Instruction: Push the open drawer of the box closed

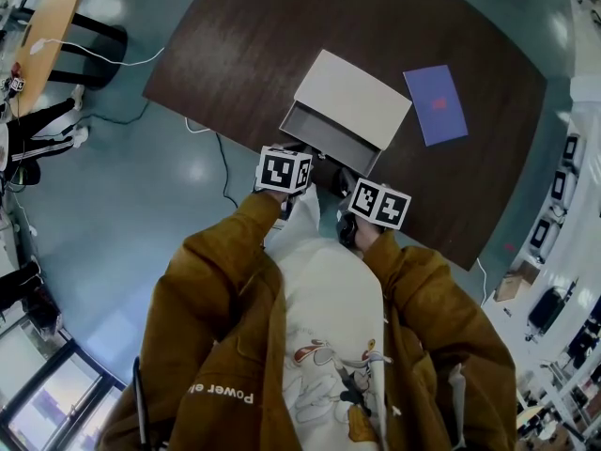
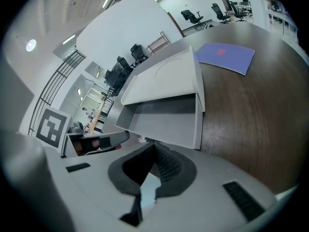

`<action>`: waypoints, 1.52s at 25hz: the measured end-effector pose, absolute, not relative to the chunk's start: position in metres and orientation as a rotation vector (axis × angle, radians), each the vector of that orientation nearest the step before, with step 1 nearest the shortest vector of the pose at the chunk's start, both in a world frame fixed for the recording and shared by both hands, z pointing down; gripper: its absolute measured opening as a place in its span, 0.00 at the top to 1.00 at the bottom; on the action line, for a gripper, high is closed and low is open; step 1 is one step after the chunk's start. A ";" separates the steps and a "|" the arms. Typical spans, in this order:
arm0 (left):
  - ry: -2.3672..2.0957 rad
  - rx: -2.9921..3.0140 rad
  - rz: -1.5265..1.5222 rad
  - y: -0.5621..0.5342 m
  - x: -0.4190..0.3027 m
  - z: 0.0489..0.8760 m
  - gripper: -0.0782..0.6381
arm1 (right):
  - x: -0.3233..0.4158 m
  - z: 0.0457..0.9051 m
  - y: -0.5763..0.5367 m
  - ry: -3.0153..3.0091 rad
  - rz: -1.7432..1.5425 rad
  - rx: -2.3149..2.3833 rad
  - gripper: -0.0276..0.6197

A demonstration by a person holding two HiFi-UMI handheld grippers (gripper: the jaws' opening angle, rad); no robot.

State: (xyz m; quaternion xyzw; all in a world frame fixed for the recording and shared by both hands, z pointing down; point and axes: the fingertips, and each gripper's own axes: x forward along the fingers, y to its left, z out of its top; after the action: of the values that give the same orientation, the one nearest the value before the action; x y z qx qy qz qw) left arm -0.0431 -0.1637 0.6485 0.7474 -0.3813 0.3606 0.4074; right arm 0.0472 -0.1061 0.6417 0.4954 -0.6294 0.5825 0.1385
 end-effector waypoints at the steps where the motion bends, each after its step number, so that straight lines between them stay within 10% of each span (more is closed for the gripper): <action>1: -0.960 1.884 0.911 -0.165 -0.043 0.649 0.88 | 0.048 0.642 -0.107 -1.822 1.686 1.434 0.95; 38: -0.942 1.906 0.920 -0.224 -0.008 0.650 0.88 | 0.083 0.646 -0.165 -1.833 1.631 1.533 0.95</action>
State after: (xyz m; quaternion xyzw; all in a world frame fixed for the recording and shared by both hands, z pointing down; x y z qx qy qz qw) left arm -0.0081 -0.2239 0.6497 0.7536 -0.3727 0.3639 0.4009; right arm 0.0829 -0.1654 0.6464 0.5258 -0.6287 0.5595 0.1237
